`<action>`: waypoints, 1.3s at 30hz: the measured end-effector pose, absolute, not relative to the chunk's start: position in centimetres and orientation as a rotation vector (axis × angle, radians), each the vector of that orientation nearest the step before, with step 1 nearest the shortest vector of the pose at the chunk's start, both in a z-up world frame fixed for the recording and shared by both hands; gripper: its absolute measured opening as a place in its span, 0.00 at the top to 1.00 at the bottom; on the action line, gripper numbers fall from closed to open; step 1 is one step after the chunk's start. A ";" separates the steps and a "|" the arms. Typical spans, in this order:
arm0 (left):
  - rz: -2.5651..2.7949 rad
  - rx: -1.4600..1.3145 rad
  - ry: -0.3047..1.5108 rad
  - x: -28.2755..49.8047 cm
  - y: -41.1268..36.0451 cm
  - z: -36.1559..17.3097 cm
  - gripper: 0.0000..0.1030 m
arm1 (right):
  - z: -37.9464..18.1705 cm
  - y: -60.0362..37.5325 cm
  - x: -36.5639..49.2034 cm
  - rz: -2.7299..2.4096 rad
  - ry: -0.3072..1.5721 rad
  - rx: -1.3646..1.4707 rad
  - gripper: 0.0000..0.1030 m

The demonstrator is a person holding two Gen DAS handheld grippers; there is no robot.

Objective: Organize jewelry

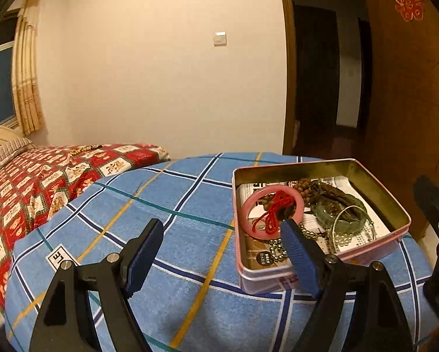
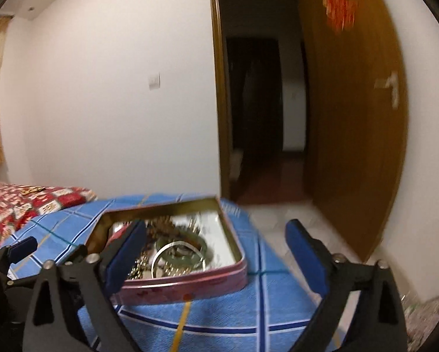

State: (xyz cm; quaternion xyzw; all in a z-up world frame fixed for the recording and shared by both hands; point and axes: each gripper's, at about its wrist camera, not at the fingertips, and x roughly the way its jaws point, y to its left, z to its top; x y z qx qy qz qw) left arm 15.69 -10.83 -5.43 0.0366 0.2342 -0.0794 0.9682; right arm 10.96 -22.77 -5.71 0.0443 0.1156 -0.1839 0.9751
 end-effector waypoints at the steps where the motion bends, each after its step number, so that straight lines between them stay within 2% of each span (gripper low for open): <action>1: -0.160 0.077 0.466 15.7 -10.7 -5.4 0.20 | -5.6 -22.5 10.8 -0.377 0.223 0.073 0.00; 16: -0.174 0.070 0.330 11.6 -9.8 -4.6 0.20 | -5.9 -22.3 9.2 -0.357 0.183 0.123 0.00; 39: -0.186 0.070 0.329 11.3 -9.7 -4.7 0.20 | -6.1 -22.0 8.8 -0.355 0.164 0.123 0.00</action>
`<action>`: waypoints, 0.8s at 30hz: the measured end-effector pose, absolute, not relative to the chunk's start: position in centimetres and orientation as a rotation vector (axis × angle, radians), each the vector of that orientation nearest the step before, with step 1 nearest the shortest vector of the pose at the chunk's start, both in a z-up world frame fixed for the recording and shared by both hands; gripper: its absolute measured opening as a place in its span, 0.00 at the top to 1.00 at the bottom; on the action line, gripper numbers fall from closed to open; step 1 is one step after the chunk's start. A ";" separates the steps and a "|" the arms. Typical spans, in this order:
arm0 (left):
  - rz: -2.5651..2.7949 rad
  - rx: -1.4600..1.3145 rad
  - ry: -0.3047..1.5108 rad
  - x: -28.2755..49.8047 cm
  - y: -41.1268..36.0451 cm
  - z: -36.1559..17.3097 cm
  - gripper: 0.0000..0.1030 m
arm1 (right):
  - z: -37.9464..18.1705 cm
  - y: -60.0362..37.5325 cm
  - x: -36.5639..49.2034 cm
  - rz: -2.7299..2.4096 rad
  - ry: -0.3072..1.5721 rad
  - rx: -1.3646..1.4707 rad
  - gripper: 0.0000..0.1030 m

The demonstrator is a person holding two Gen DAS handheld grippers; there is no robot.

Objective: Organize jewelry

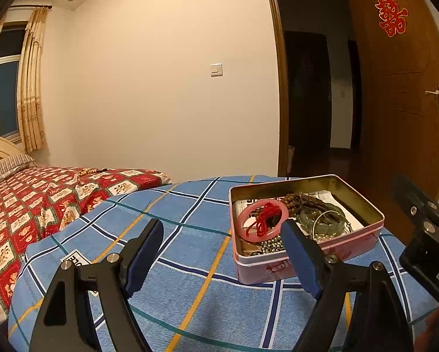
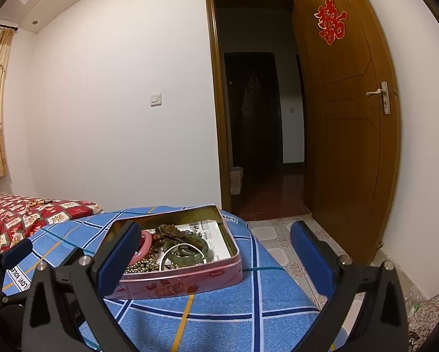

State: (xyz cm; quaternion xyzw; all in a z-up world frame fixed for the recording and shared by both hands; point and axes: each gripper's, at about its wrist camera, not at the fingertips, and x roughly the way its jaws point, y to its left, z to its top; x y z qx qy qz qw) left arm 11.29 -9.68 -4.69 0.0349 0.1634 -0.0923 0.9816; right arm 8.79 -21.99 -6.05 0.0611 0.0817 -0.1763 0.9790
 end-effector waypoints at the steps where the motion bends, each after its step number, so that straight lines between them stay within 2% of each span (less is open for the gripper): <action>1: -0.186 0.071 0.329 11.3 -9.7 -4.7 0.20 | -6.0 -22.0 8.8 -0.355 0.165 0.122 0.00; 24: -0.184 0.069 0.335 11.3 -9.7 -4.8 0.20 | -6.0 -22.2 8.9 -0.354 0.173 0.122 0.00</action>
